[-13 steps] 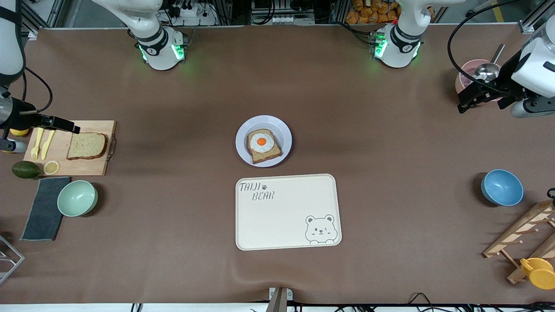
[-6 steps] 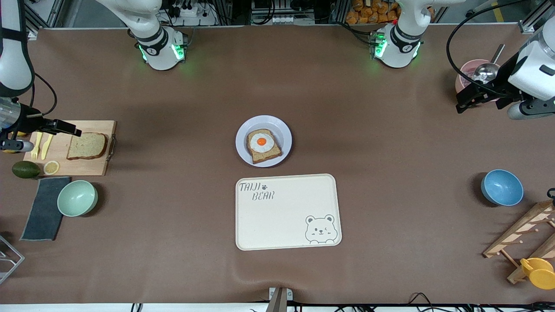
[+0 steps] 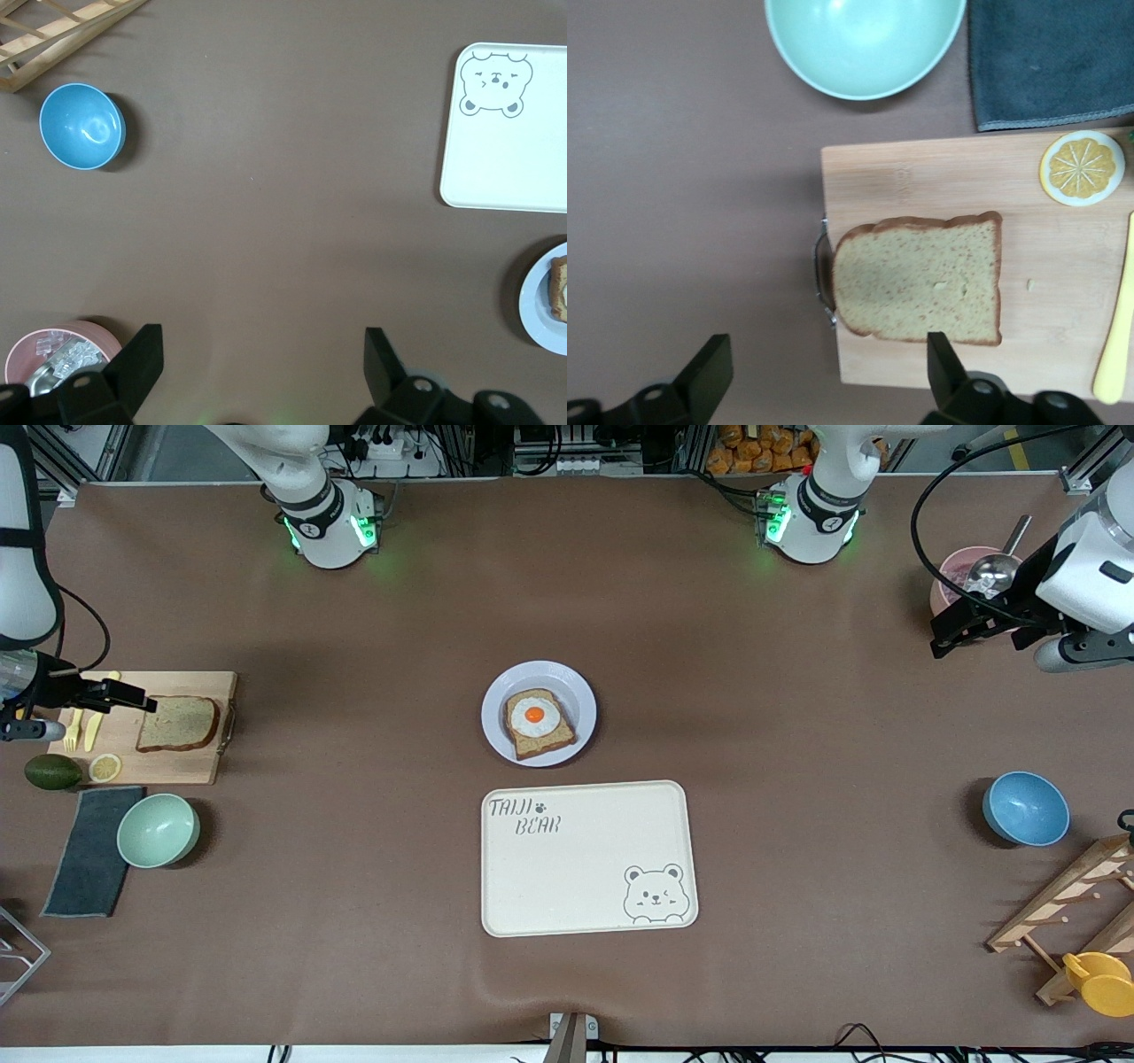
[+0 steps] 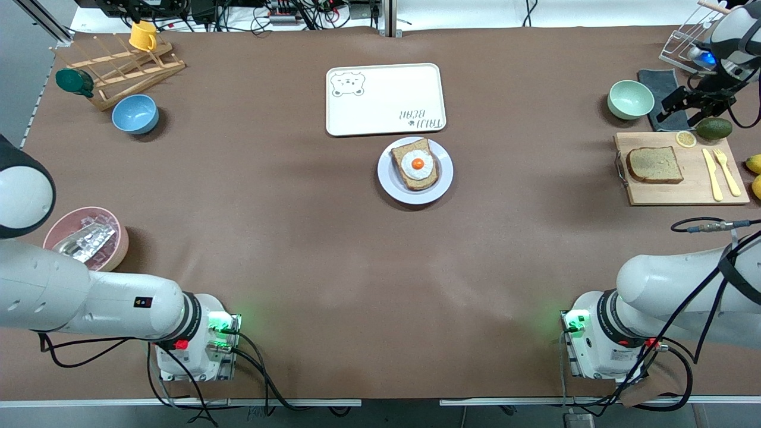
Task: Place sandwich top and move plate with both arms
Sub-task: 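Lower the right gripper over the bread slice and pinch its crust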
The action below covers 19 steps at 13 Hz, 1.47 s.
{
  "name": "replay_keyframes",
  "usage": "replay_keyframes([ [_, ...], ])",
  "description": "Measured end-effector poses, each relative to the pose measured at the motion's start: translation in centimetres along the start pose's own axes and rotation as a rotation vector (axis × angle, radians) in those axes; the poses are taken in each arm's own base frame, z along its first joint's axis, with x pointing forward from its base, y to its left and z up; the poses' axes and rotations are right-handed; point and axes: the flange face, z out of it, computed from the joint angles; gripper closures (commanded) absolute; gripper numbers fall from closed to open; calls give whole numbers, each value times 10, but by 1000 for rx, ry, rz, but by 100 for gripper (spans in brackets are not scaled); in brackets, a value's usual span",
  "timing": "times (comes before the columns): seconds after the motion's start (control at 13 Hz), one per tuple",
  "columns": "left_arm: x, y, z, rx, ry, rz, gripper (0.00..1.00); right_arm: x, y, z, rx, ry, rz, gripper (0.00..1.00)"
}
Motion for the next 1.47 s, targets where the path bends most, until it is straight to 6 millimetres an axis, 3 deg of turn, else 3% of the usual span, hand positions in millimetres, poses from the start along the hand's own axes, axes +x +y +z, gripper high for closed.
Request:
replay_keyframes([
  [0.31, 2, 1, 3, 1, -6, 0, 0, -6, 43, 43, 23, -13, -68, 19],
  [0.69, 2, 1, 4, 1, -8, 0, 0, -8, 71, 82, 30, -13, -108, 31],
  [1.47, 3, 2, 4, 0, -3, 12, 0, -10, 109, 99, 67, 10, -190, 36],
])
